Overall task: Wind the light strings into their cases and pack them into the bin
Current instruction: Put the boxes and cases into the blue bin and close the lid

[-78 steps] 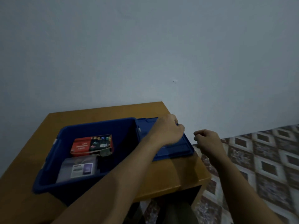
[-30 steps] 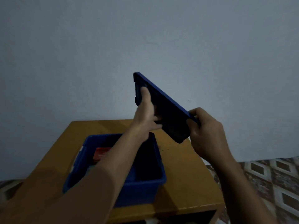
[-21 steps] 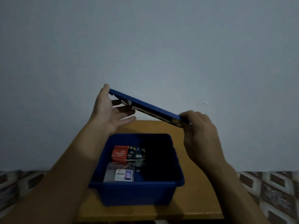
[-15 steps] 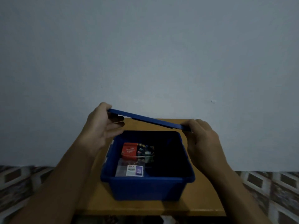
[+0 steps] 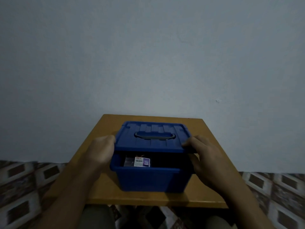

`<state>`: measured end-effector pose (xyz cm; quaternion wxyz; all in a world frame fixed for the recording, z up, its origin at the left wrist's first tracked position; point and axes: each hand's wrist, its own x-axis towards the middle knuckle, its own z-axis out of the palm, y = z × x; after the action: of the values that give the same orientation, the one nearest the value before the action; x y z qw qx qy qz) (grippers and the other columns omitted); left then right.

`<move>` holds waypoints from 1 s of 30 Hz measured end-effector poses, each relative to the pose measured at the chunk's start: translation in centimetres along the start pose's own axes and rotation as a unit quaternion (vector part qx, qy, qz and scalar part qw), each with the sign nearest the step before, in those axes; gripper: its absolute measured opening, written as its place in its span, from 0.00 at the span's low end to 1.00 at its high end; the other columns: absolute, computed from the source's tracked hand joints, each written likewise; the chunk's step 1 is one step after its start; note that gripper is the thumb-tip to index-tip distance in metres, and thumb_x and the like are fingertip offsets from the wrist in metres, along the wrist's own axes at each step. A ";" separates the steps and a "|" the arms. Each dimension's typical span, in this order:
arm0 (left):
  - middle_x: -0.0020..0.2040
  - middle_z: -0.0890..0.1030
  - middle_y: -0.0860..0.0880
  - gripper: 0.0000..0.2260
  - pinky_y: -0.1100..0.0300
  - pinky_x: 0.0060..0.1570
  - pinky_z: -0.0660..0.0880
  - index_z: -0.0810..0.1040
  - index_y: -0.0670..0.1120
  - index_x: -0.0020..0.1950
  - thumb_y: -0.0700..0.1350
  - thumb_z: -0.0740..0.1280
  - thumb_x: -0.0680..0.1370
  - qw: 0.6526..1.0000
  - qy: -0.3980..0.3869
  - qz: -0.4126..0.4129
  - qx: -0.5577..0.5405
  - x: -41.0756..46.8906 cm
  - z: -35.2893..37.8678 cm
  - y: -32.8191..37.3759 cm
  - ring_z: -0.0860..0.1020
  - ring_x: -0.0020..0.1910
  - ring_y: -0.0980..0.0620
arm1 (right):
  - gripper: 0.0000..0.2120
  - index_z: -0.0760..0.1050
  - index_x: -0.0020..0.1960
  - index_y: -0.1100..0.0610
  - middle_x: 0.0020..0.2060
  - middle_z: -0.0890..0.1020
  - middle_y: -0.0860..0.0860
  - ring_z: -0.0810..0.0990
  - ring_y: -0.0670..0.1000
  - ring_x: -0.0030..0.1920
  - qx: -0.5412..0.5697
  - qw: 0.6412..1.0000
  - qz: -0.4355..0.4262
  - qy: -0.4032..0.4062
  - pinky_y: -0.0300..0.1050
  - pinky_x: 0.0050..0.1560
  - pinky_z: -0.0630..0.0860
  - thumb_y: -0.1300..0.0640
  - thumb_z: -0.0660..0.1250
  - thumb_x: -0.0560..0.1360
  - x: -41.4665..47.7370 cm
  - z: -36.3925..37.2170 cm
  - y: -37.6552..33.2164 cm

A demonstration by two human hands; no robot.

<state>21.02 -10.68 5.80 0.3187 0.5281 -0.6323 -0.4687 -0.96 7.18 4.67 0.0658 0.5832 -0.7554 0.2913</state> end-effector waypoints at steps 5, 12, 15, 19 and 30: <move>0.37 0.77 0.46 0.14 0.56 0.36 0.66 0.74 0.44 0.36 0.43 0.60 0.82 0.999 -0.012 0.038 0.031 -1.3 0.1 -1.0 0.74 0.37 0.47 | 0.09 0.76 0.56 0.47 0.53 0.71 0.37 0.72 0.44 0.54 0.010 0.999 0.001 -0.030 0.36 0.52 0.69 0.58 0.69 0.78 -1.0 -0.1 0.1; 0.33 0.78 0.45 0.16 0.57 0.33 0.64 0.77 0.46 0.35 0.43 0.61 0.82 0.990 -0.018 0.097 0.100 -2.0 -0.1 -2.9 0.75 0.33 0.47 | 0.12 0.76 0.57 0.45 0.55 0.72 0.37 0.73 0.42 0.56 0.000 0.998 0.010 -0.055 0.38 0.57 0.74 0.57 0.71 0.77 -2.1 -0.5 0.3; 0.30 0.75 0.47 0.17 0.59 0.31 0.63 0.73 0.47 0.33 0.42 0.61 0.82 0.989 -0.027 0.097 0.109 -2.2 0.0 -3.4 0.72 0.31 0.50 | 0.13 0.76 0.58 0.44 0.57 0.73 0.37 0.73 0.40 0.56 -0.001 0.997 0.017 -0.071 0.28 0.53 0.68 0.56 0.72 0.76 -2.4 -0.3 0.5; 0.33 0.78 0.49 0.13 0.60 0.32 0.67 0.77 0.49 0.38 0.43 0.61 0.82 0.986 -0.040 0.106 0.121 -2.5 0.0 -3.9 0.75 0.33 0.51 | 0.13 0.76 0.59 0.45 0.58 0.71 0.38 0.71 0.38 0.53 0.004 0.995 0.037 -0.092 0.21 0.48 0.67 0.56 0.71 0.77 -2.6 0.5 0.6; 0.82 0.49 0.53 0.27 0.53 0.79 0.48 0.52 0.50 0.82 0.55 0.54 0.84 0.923 -0.089 0.232 0.295 -0.4 3.7 -0.3 0.46 0.81 0.51 | 0.22 0.67 0.73 0.51 0.71 0.71 0.49 0.68 0.52 0.71 -0.069 0.988 0.068 -0.119 0.46 0.69 0.66 0.43 0.56 0.83 2.1 2.0 -1.9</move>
<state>17.93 -9.35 4.29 0.1910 0.3930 -0.8723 -0.2193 0.65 4.05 4.65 -0.0041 0.5553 -0.8140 0.1704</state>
